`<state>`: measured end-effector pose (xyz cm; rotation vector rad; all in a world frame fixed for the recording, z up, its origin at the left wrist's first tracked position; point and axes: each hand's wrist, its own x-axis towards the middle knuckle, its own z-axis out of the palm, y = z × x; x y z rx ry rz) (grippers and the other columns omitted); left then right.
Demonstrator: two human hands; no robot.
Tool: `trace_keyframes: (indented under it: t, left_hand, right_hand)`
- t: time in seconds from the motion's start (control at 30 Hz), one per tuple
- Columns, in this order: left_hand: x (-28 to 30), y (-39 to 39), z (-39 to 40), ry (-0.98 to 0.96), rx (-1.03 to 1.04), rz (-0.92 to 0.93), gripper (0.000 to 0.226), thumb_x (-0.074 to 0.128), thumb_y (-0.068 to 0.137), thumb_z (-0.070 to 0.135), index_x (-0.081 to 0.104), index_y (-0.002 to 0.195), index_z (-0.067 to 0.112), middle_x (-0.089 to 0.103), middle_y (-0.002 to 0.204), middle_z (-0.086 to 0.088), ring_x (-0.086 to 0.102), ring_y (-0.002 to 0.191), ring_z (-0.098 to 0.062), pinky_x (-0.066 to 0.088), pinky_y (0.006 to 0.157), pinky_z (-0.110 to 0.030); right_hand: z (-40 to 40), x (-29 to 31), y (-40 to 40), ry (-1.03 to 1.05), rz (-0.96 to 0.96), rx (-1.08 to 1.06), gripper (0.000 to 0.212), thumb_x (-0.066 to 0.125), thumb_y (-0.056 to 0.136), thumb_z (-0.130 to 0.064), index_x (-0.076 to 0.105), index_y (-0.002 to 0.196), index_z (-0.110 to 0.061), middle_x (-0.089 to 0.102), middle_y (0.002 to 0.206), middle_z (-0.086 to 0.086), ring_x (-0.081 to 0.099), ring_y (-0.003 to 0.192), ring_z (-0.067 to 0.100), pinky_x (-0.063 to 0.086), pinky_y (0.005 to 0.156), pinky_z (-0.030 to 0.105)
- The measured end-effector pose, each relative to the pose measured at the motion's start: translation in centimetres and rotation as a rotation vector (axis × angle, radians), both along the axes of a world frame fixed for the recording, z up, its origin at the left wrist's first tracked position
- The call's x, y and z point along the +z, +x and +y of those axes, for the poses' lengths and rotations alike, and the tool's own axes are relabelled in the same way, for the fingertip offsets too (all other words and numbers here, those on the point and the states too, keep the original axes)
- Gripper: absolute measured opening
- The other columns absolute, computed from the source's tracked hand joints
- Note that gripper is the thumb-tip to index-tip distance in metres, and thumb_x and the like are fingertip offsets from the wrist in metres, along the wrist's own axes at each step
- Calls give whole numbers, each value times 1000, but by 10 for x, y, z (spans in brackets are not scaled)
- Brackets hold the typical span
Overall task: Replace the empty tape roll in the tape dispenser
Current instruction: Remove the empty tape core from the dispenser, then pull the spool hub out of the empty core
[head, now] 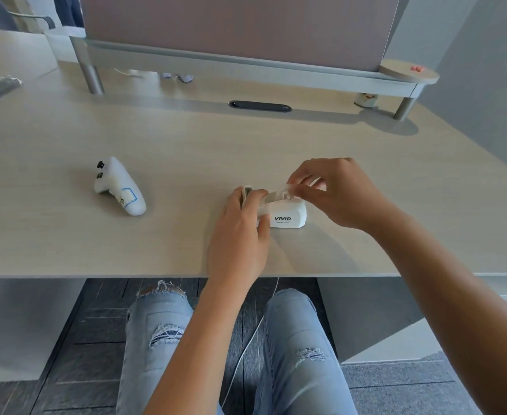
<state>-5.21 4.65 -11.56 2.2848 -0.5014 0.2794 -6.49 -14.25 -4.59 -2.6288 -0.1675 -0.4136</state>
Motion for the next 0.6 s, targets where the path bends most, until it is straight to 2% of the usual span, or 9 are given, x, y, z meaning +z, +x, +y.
trace_keyframes:
  t: [0.17,0.27,0.37,0.43,0.5,0.6]
  left_hand:
    - [-1,-1,1,-12,-3,-14,41,58,98,20,55,138,29,48,151,-1,52,133,-24,48,92,-38]
    - [-3,0,-1,-61,8,-6,41,63,95,21,58,135,25,49,152,-2,48,137,-24,42,99,-31]
    - [2,-2,-3,-247,38,-40,39,69,90,19,63,128,14,53,149,-8,50,138,-24,36,105,-23]
    - [9,-4,-7,-350,63,-162,32,70,88,12,68,119,6,63,134,-10,60,125,-26,42,105,-22]
    - [20,-9,-14,-468,69,-199,24,69,89,11,71,113,6,71,117,-6,68,106,-24,53,96,-33]
    - [38,-17,-28,-636,13,5,20,68,93,17,75,110,11,76,104,1,73,91,-14,59,84,-32]
  right_hand:
    - [-2,-5,0,125,-8,-50,9,73,95,-26,78,95,-19,77,88,-17,74,84,4,56,79,18]
    - [-3,-9,-2,289,-13,-71,7,74,95,-20,78,94,-14,77,87,-13,72,75,-5,51,72,8]
    - [-5,-11,-7,496,-22,-106,7,74,96,-17,78,94,-12,79,86,-7,70,73,-4,56,73,15]
    - [-9,-11,-11,673,-4,-154,9,73,96,-17,80,97,-10,81,92,5,74,83,8,62,78,28]
    - [-13,-8,-18,812,26,-173,13,73,96,-17,79,100,-7,81,99,12,73,87,16,61,81,33]
    - [-21,-3,-30,959,54,-154,15,72,96,-18,79,100,-6,80,93,5,72,82,13,59,78,30]
